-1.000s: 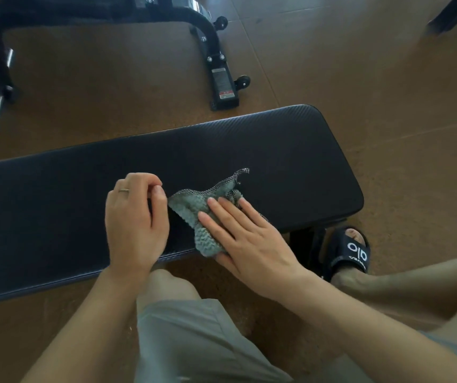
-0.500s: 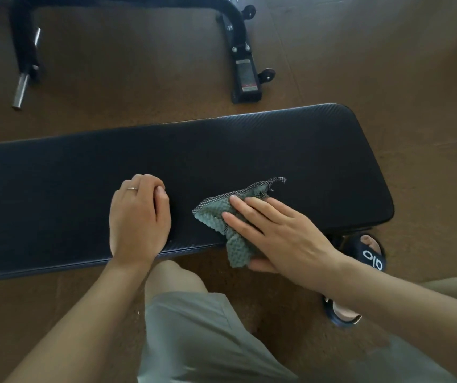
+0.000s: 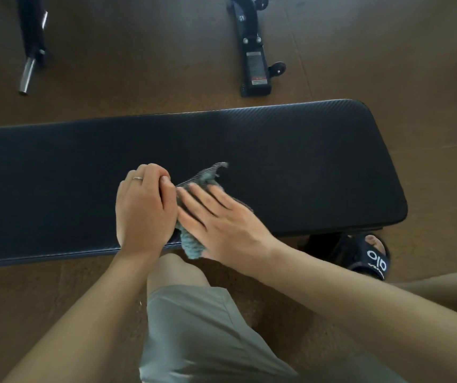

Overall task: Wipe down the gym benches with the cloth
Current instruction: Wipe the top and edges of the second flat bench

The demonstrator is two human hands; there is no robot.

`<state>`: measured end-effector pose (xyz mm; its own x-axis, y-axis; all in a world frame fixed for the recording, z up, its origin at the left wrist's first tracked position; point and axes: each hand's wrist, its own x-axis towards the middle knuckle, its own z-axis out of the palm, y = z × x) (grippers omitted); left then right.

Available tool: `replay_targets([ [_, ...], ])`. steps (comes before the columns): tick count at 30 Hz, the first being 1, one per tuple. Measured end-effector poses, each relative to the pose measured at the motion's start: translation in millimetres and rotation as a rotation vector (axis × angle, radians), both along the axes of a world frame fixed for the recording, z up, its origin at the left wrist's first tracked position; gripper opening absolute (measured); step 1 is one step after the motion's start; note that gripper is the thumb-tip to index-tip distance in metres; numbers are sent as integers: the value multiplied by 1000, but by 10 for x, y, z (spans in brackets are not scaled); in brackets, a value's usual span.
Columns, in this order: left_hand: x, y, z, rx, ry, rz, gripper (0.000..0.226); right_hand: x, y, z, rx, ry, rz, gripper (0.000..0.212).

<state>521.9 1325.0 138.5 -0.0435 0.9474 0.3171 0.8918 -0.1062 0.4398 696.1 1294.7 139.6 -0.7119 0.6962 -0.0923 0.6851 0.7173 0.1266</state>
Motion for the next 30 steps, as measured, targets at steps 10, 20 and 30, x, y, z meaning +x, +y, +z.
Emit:
replay_targets([
  [10,-37,-3,-9,-14,-51,17,21,815,-237,-33,2,55,-92,78],
  [20,1,9,-8,-8,-43,48,21,1305,-134,4,23,-92,-51,75],
  [30,-88,1,-4,10,-103,91,20,169,86,-1,-18,46,132,74],
])
